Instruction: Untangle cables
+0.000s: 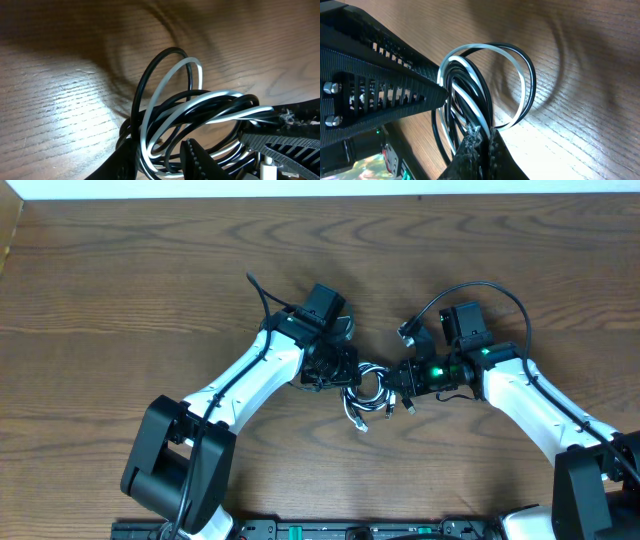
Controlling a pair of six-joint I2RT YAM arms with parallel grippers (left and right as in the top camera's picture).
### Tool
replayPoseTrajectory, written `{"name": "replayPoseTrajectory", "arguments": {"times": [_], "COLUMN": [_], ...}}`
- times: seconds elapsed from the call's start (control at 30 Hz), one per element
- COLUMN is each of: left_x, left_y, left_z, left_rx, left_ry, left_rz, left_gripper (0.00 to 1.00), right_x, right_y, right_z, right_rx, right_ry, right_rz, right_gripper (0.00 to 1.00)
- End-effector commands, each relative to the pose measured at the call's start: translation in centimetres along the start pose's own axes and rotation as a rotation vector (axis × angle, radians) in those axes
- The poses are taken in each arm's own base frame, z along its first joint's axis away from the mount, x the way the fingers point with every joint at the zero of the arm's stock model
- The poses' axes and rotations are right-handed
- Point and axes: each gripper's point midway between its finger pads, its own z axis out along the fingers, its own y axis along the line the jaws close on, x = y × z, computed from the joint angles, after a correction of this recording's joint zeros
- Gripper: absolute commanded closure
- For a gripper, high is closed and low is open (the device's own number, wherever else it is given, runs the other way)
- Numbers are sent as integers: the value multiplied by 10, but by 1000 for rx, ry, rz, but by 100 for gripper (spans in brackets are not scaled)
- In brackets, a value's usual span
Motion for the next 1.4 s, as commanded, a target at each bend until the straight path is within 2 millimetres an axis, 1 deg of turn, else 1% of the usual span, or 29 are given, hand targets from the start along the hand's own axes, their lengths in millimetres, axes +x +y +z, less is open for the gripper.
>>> {"name": "replayPoseTrajectory", "arguments": {"times": [0.0, 0.1, 0.2, 0.27, 0.33, 0.4, 0.5, 0.63, 0.67, 0.7, 0.73, 0.87, 0.93, 1.0, 1.03, 1.07, 1.1, 1.13, 1.2, 1.27, 1.37], "left_x": [5, 6, 8, 8, 8, 8, 9, 11, 11, 11, 10, 6, 1, -6, -9, -12, -15, -17, -21, -22, -19], "left_y": [1, 4, 2, 6, 16, 18, 17, 21, 21, 22, 22, 26, 28, 28, 28, 27, 27, 27, 25, 21, 15], "left_z": [5, 9, 15, 20, 24, 29, 36, 42, 43, 43, 43, 39, 32, 21, 14, 5, -4, -13, -31, -48, -63], "left_rx": [9, -21, -26, -67, -142, -174, -176, -186, -187, -188, -191, -207, -198, -184, -176, -168, -162, -156, -143, -129, -116], "left_ry": [22, 21, 30, 25, 11, 8, 16, 29, 32, 32, 30, 10, -9, -37, -54, -77, -97, -117, -158, -196, -227], "left_rz": [12, 19, 32, 42, 54, 67, 78, 74, 73, 73, 73, 67, 54, 43, 37, 31, 25, 20, 14, 17, 28], "left_gripper": [69, 69, 69, 69, 69, 69, 69, 69, 73, 82, 92, 93, 93, 93, 93, 93, 93, 92, 93, 92, 93], "right_x": [0, 0, 0, 0, 0, 1, 2, 2, 2, 2, 3, 6, 10, 15, 17, 20, 24, 28, 34, 38, 36], "right_y": [13, 14, 14, 14, 14, 14, 14, 14, 14, 14, 14, 7, -3, -18, -27, -39, -53, -68, -89, -101, -102], "right_z": [-5, -5, -5, -5, -4, -4, -4, -4, -4, -4, -4, -4, -4, -5, -7, -9, -14, -20, -31, -40, -41], "right_rx": [-64, -67, -67, -67, -66, -66, -65, -65, -65, -65, -64, -28, 30, 114, 170, 242, 326, 423, 563, 648, 658], "right_ry": [-7, -7, -7, -5, -5, -3, 0, 0, 1, 2, 3, 14, 25, 37, 44, 49, 51, 49, 44, 40, 30], "right_rz": [-25, -25, -25, -25, -22, -19, -17, -17, -16, -15, -14, 1, 18, 36, 53, 78, 117, 164, 223, 254, 259], "right_gripper": [99, 99, 99, 99, 99, 99, 99, 99, 99, 99, 99, 99, 99, 98, 92, 88, 87, 87, 88, 93, 93]}}
